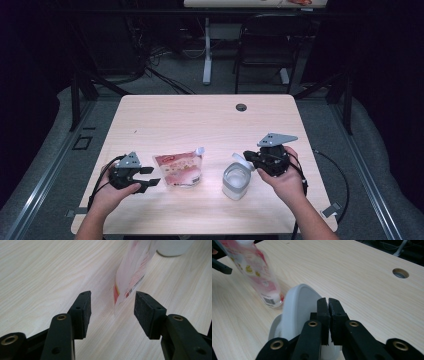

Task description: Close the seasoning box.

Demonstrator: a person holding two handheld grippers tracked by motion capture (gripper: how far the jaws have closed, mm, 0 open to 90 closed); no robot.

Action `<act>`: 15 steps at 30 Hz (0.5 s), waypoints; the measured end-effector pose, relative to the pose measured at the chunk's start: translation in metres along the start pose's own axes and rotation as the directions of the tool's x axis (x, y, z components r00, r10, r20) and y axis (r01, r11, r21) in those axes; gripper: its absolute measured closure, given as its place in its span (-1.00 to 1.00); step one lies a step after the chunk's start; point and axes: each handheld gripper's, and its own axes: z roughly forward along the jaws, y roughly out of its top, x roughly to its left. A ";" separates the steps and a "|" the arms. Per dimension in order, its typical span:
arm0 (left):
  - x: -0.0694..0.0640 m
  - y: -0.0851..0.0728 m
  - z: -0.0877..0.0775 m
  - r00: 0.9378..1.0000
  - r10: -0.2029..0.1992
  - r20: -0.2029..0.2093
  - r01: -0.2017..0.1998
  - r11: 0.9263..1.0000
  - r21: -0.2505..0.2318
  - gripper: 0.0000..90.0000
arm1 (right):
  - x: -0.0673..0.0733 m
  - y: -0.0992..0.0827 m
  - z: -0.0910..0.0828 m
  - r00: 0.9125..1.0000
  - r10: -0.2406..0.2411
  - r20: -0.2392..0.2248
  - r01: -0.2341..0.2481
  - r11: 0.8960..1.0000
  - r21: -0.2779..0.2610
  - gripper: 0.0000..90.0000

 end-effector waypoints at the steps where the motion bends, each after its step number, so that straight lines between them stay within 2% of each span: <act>1: 0.000 0.000 0.000 1.000 0.000 0.001 0.000 1.000 0.000 0.06 | 0.001 -0.001 0.001 1.000 0.000 -0.007 0.000 1.000 0.001 0.95; 15: 0.000 0.000 -0.001 1.000 -0.001 -0.003 0.001 1.000 -0.004 0.06 | 0.013 -0.010 0.005 0.999 -0.010 -0.035 0.010 1.000 -0.009 0.91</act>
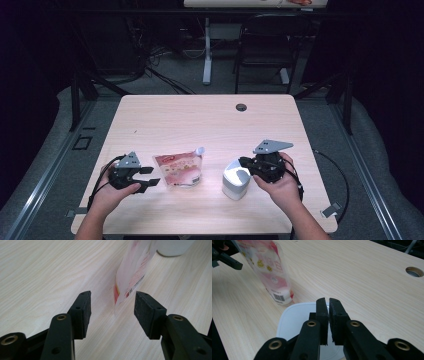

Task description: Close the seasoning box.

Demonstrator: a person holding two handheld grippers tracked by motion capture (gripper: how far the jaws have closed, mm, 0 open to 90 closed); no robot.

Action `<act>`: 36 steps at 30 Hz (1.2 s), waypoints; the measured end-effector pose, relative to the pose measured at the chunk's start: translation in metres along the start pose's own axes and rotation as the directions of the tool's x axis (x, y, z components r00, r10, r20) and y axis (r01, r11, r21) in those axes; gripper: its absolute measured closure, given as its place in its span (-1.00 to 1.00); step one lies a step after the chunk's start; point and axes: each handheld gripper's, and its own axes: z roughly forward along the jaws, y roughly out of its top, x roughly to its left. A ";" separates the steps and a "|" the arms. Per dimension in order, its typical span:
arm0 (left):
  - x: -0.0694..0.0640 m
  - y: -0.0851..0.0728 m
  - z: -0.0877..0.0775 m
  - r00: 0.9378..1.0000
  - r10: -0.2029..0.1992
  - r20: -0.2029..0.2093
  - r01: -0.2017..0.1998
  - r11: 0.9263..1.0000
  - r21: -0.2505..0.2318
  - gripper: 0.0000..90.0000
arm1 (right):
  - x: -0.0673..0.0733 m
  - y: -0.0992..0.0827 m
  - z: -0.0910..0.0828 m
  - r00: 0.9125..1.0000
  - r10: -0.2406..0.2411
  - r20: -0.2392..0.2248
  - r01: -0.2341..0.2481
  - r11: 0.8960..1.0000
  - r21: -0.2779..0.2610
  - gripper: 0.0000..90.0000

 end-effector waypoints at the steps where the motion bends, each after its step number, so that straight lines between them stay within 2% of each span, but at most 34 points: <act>1: 0.000 0.000 0.000 1.000 0.001 0.001 -0.001 1.000 0.002 0.06 | 0.001 -0.001 0.000 1.000 0.001 -0.001 -0.001 1.000 -0.005 0.91; 15: 0.001 0.000 -0.001 1.000 -0.002 -0.001 0.002 1.000 -0.002 0.05 | 0.007 -0.010 -0.012 1.000 -0.006 -0.011 0.005 1.000 -0.030 0.88; 26: 0.000 -0.001 -0.001 1.000 -0.005 -0.004 0.005 1.000 -0.002 0.05 | 0.000 -0.023 -0.029 0.999 0.013 0.030 -0.012 0.999 -0.041 0.82; 36: -0.001 -0.004 -0.002 1.000 -0.018 -0.003 0.018 1.000 -0.010 0.03 | -0.008 -0.033 -0.046 0.997 0.046 0.055 -0.041 0.996 -0.074 0.68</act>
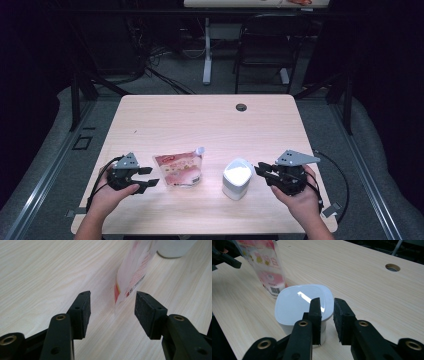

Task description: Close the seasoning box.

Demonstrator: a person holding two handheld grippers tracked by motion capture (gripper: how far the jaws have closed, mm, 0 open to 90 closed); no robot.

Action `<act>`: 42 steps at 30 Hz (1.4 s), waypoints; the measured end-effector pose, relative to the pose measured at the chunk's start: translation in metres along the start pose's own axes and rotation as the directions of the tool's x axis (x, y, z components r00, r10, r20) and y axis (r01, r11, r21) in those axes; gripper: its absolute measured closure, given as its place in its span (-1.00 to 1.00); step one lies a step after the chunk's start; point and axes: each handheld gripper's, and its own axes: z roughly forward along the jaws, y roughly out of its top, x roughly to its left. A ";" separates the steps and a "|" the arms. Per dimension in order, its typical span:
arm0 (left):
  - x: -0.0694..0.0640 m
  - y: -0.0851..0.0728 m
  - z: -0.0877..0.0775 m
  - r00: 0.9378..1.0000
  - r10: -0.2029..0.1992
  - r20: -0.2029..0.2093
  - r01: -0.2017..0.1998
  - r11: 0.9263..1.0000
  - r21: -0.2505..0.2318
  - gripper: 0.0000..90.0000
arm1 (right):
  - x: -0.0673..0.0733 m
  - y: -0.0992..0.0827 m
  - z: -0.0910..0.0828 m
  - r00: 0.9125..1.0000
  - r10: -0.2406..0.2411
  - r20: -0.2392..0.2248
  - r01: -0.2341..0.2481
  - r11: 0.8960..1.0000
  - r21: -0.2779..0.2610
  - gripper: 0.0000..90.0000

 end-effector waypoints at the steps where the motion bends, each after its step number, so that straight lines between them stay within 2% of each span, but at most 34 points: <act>1: 0.000 0.000 0.000 1.000 -0.001 -0.001 0.001 1.000 -0.002 0.02 | -0.001 -0.001 -0.002 1.000 0.002 0.006 -0.002 1.000 -0.005 0.67; 12: -0.001 -0.003 -0.001 1.000 -0.008 -0.013 0.008 1.000 -0.005 -0.02 | -0.010 -0.025 -0.011 0.998 0.048 0.040 -0.048 0.999 -0.016 0.55; 25: -0.001 -0.005 0.003 1.000 -0.007 -0.012 0.007 1.000 0.001 -0.04 | -0.012 -0.058 -0.003 0.992 0.099 0.083 -0.097 0.995 -0.028 0.43; 35: 0.001 -0.008 0.003 1.000 -0.012 -0.013 0.012 1.000 -0.001 -0.04 | -0.005 -0.067 0.010 0.992 0.087 0.097 -0.085 0.996 -0.025 0.37; 42: 0.002 -0.009 0.005 1.000 -0.018 -0.011 0.018 1.000 0.001 -0.05 | -0.005 -0.076 0.018 0.991 0.069 0.111 -0.071 0.997 0.018 0.34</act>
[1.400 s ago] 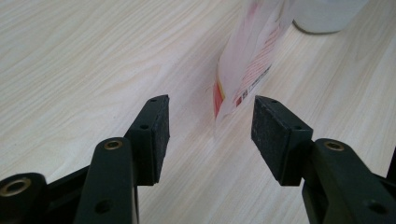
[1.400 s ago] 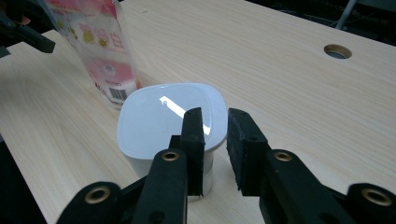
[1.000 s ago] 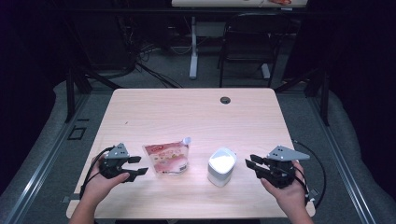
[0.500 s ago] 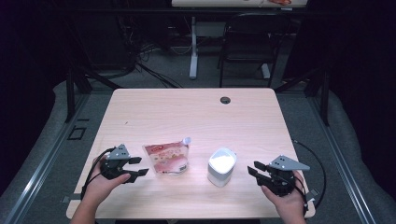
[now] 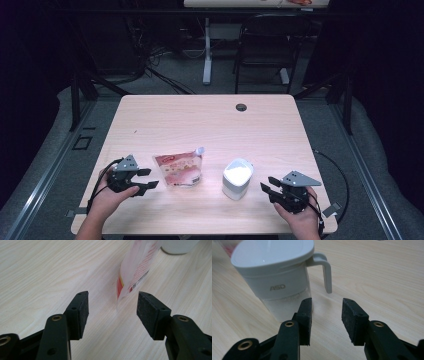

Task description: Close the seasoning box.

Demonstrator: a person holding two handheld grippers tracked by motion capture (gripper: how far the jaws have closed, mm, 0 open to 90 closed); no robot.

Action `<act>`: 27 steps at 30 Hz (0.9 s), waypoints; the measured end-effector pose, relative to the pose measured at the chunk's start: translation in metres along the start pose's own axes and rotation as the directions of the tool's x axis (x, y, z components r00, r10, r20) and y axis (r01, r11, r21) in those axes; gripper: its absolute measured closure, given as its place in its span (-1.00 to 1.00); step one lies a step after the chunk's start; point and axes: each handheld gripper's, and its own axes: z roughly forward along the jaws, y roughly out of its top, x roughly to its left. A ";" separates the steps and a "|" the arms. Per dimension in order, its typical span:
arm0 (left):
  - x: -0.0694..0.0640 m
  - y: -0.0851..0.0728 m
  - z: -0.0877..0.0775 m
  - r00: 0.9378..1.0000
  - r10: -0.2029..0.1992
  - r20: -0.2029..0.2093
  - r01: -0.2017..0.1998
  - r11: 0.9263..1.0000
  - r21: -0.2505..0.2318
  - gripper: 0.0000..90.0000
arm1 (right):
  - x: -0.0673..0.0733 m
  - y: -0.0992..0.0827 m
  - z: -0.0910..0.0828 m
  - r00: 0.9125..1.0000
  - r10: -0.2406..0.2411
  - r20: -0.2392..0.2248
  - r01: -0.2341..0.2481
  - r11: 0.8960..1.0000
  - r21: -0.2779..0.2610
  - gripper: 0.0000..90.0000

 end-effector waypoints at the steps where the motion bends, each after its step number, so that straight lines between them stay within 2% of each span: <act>1: 0.000 0.000 0.000 1.000 0.000 -0.001 0.000 1.000 -0.002 -0.05 | 0.000 -0.001 0.001 1.000 0.006 0.006 -0.006 1.000 0.004 0.33; 7: 0.002 -0.002 0.002 1.000 -0.004 -0.004 0.004 1.000 0.003 -0.05 | -0.007 -0.009 0.006 0.997 0.075 -0.018 -0.075 0.997 0.017 0.31; 8: 0.002 -0.002 0.002 1.000 -0.006 -0.004 0.007 1.000 0.002 -0.05 | -0.008 -0.010 0.007 0.996 0.086 -0.016 -0.086 0.996 0.018 0.31; 11: 0.003 -0.003 0.001 1.000 -0.009 -0.007 0.009 1.000 -0.001 -0.05 | -0.010 -0.013 0.009 0.997 0.080 0.016 -0.080 0.996 0.031 0.30; 18: 0.004 -0.004 0.002 1.000 -0.015 -0.017 0.015 1.000 -0.004 -0.06 | -0.016 -0.018 0.010 0.991 0.128 0.026 -0.128 0.991 0.022 0.29; 27: 0.005 -0.004 0.004 0.999 -0.022 -0.026 0.022 1.000 -0.006 -0.06 | -0.012 -0.018 0.011 0.994 0.105 0.024 -0.106 0.994 0.032 0.29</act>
